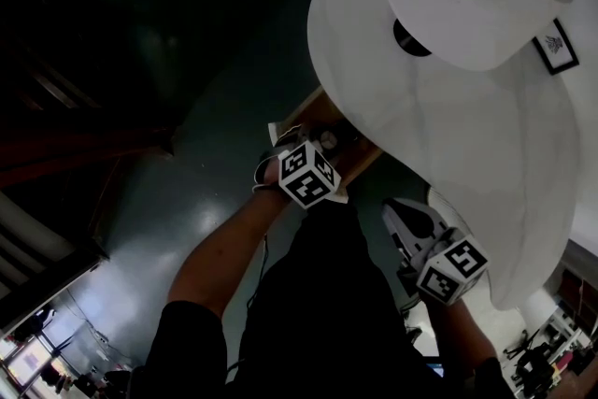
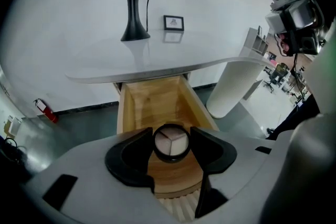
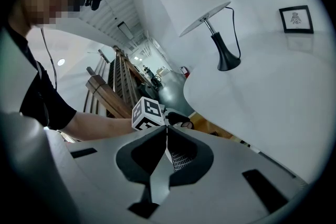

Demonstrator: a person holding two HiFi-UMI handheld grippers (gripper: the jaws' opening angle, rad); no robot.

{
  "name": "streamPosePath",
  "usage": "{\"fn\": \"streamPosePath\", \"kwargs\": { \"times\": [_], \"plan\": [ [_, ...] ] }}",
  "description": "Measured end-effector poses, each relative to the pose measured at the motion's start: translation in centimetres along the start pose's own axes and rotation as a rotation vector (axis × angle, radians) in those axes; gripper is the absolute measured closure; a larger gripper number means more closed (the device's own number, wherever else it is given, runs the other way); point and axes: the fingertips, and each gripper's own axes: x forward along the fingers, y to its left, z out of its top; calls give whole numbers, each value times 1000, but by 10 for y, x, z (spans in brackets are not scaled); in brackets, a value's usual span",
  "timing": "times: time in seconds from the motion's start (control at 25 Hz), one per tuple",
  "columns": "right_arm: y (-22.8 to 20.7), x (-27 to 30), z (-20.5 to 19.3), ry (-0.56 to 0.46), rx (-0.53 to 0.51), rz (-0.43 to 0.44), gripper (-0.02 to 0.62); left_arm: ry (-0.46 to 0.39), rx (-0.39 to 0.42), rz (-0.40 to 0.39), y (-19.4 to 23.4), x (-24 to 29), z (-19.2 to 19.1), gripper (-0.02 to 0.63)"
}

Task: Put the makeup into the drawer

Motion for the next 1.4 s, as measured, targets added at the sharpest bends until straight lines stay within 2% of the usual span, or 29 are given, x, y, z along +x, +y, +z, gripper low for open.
{"fn": "streamPosePath", "kwargs": {
  "times": [0.8,1.16,1.28,1.4],
  "plan": [
    [-10,-3,-18,3,29,-35,578,74,51,-52,-2,40,-7,371],
    [-14,-12,-17,-11,34,-53,578,90,108,-68,-10,44,-3,371],
    [-15,-14,-17,-13,36,-54,578,127,105,-114,-13,47,-7,371],
    [-16,-19,-18,-12,37,-57,578,146,156,-156,-18,51,-3,371]
  ]
}}
